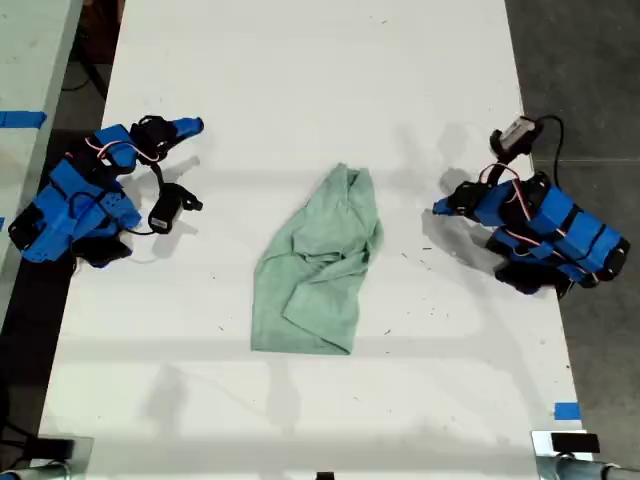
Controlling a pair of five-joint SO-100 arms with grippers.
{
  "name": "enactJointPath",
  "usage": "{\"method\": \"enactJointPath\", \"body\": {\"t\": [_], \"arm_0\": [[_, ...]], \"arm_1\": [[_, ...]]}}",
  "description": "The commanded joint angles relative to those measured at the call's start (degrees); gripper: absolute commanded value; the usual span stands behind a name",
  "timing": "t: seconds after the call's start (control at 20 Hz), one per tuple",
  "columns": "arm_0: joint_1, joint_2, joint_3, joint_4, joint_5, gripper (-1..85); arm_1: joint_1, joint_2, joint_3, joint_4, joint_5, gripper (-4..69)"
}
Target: Fold t shirt
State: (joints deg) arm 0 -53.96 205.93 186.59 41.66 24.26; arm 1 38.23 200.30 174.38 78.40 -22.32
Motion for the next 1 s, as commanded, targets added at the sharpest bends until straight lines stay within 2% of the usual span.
{"method": "enactJointPath", "body": {"t": [0.0,0.95], "arm_0": [[-0.09,0.53,2.37,0.09,-0.79,-0.1],[-0.09,0.53,2.37,0.09,-0.7,-0.2]], "arm_1": [[0.0,0.79,2.46,0.62,-0.26,2.3],[0.18,0.79,2.37,0.62,0.09,2.3]]}}
